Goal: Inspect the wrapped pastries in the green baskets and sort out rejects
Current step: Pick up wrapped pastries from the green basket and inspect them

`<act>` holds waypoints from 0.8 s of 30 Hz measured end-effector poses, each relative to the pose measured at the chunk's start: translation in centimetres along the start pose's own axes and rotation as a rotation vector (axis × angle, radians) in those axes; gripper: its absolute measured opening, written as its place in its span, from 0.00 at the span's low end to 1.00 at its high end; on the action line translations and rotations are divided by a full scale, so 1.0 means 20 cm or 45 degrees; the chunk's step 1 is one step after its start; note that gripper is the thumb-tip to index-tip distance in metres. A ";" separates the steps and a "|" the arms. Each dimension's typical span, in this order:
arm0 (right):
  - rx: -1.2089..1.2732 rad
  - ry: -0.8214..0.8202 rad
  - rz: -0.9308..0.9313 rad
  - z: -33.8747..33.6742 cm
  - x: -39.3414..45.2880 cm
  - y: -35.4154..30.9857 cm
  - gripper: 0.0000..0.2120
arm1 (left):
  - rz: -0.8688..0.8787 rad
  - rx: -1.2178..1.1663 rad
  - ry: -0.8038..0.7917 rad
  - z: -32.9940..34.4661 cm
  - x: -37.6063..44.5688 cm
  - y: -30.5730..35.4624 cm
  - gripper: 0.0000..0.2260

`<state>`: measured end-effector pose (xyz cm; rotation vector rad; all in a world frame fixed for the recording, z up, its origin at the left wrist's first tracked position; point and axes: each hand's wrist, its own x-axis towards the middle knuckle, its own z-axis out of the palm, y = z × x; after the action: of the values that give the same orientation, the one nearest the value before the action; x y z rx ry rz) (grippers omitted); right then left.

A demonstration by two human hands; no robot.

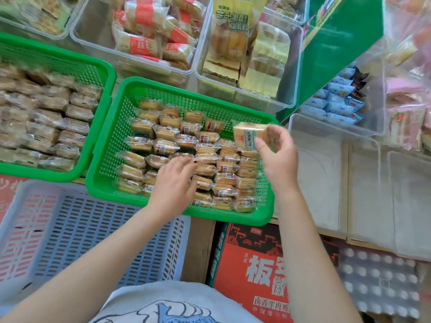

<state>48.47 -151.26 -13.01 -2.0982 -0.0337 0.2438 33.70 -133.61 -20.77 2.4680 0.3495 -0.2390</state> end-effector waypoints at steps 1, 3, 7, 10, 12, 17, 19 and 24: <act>-0.040 0.018 -0.064 0.02 0.06 -0.01 0.14 | -0.001 0.095 -0.037 0.04 -0.01 -0.03 0.19; -0.163 -0.005 -0.144 0.09 0.18 0.00 0.13 | -0.024 0.210 -0.111 0.09 -0.02 -0.06 0.22; -0.656 -0.168 -0.261 0.20 0.32 0.07 0.13 | 0.003 0.284 -0.155 0.11 0.00 -0.06 0.28; -0.891 -0.274 -0.313 0.27 0.34 0.12 0.12 | -0.001 0.302 -0.141 0.12 0.00 -0.07 0.28; -0.978 -0.328 -0.345 0.32 0.34 0.16 0.13 | -0.001 0.313 -0.138 0.13 0.00 -0.08 0.28; -1.153 -0.456 -0.350 0.39 0.37 0.23 0.20 | 0.002 0.326 -0.145 0.13 0.00 -0.07 0.27; -1.236 -0.452 -0.373 0.39 0.39 0.23 0.20 | 0.010 0.333 -0.142 0.13 0.00 -0.07 0.28; -1.266 -0.372 -0.388 0.39 0.40 0.22 0.15 | 0.019 0.324 -0.121 0.14 0.00 -0.08 0.28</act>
<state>54.55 -145.90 -21.91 -2.9635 -0.7837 0.3974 32.92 -134.11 -23.74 2.6960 0.2744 -0.4154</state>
